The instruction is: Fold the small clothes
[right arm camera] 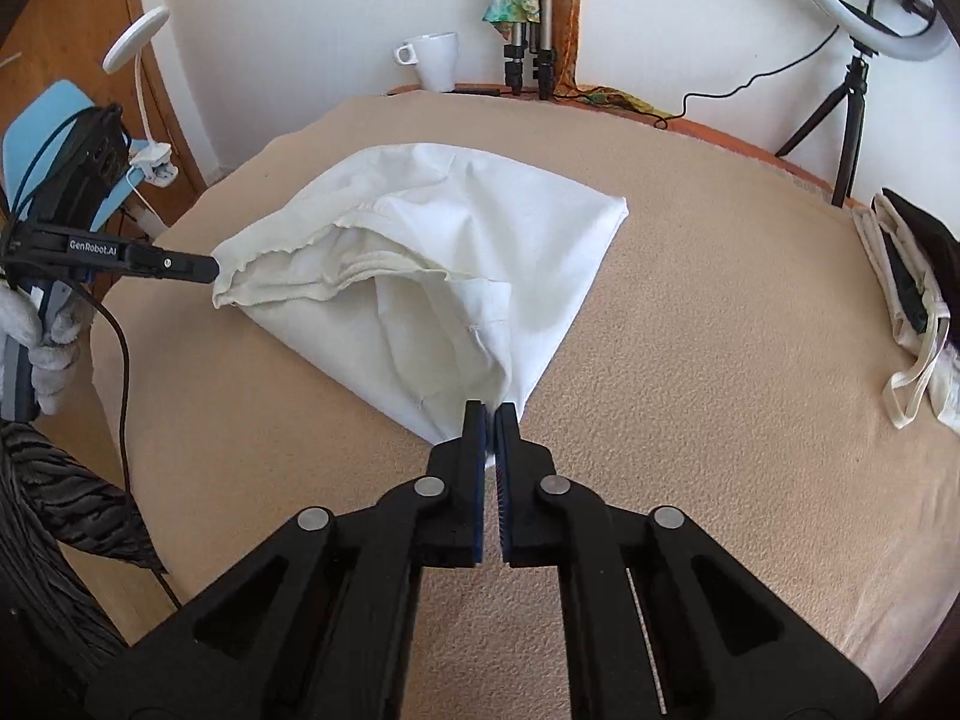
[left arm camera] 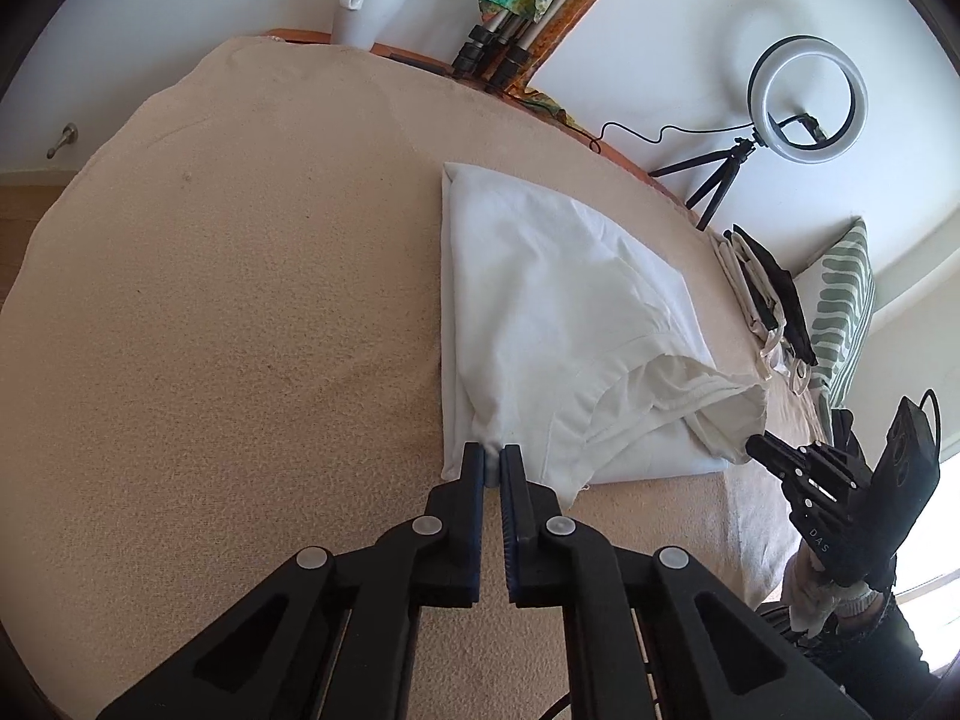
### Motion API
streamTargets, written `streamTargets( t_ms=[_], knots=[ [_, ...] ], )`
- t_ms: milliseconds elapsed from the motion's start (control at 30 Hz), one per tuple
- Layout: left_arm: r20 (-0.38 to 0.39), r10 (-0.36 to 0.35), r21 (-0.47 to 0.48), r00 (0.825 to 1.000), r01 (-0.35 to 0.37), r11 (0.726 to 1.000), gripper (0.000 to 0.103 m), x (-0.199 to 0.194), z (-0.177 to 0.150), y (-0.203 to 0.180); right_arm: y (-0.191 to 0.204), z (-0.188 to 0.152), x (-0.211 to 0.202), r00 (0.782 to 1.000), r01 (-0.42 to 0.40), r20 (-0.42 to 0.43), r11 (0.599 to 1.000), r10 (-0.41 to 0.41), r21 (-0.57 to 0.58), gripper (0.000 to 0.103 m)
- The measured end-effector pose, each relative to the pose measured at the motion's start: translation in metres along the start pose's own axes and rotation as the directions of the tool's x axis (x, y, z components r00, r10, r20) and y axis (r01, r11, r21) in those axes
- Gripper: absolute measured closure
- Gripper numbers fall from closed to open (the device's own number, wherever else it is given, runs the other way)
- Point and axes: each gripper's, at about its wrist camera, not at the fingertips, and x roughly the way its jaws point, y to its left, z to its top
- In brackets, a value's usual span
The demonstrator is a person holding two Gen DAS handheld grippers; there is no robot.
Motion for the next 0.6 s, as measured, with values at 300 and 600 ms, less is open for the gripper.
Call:
streamTargets(
  t_ms=[300,600],
  knots=[
    [-0.033,0.019,-0.009,0.999,-0.020,1.000,0.099,0.006,-0.010,0.016,0.051,-0.038,-0.008,0.943,0.329,0.123,0.817,-0.309,-0.473,0.095],
    [0.049,0.012,-0.052,0.999,-0.010,0.999,0.079,-0.017,0.005,0.023,-0.054,-0.019,-0.023,0.987,-0.162,0.019,0.965,0.161,0.208,0.049]
  ],
)
